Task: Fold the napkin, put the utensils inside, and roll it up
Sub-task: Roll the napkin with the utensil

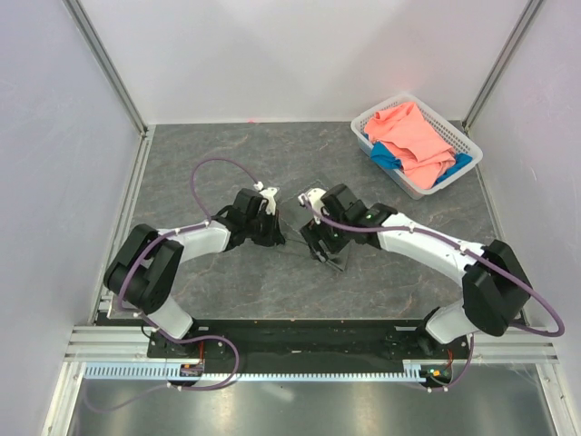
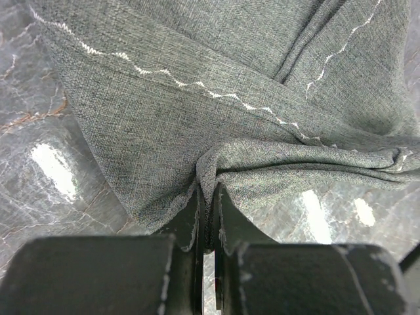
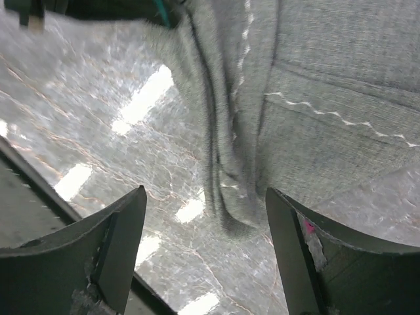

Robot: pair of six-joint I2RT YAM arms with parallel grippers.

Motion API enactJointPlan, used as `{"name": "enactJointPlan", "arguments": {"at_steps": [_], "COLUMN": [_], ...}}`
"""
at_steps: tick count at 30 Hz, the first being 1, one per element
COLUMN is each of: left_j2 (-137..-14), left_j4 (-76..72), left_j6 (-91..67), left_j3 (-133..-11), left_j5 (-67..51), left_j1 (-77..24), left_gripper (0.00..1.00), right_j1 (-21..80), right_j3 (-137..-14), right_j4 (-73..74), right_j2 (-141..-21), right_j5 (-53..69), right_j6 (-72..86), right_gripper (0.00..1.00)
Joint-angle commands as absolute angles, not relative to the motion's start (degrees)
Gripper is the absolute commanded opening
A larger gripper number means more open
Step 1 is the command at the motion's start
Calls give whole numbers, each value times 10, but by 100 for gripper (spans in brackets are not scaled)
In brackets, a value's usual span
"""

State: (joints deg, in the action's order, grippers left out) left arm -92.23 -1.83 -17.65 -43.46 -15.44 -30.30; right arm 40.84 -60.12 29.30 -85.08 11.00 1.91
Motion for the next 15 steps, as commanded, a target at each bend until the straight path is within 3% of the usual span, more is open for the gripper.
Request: {"name": "enactJointPlan", "arguments": {"at_steps": [1,8,15], "left_j2": [-944,-949,-950], "left_j4": [70,84,95], "left_j6": [-195,-194,-192], "left_j3": [-450,-460,-468], "left_j5": [-173,-180,-177], "left_j1": [-287,-280,-272], "left_gripper": [2,2,2], "right_j1": [462,511,520], "right_j3": [-583,-591,-613], "right_j4": [272,280,330], "right_j2": [-839,-888,-954], "right_j5": [-49,-100,-68], "right_j6": [5,-38,-52], "right_gripper": [82,82,76]}}
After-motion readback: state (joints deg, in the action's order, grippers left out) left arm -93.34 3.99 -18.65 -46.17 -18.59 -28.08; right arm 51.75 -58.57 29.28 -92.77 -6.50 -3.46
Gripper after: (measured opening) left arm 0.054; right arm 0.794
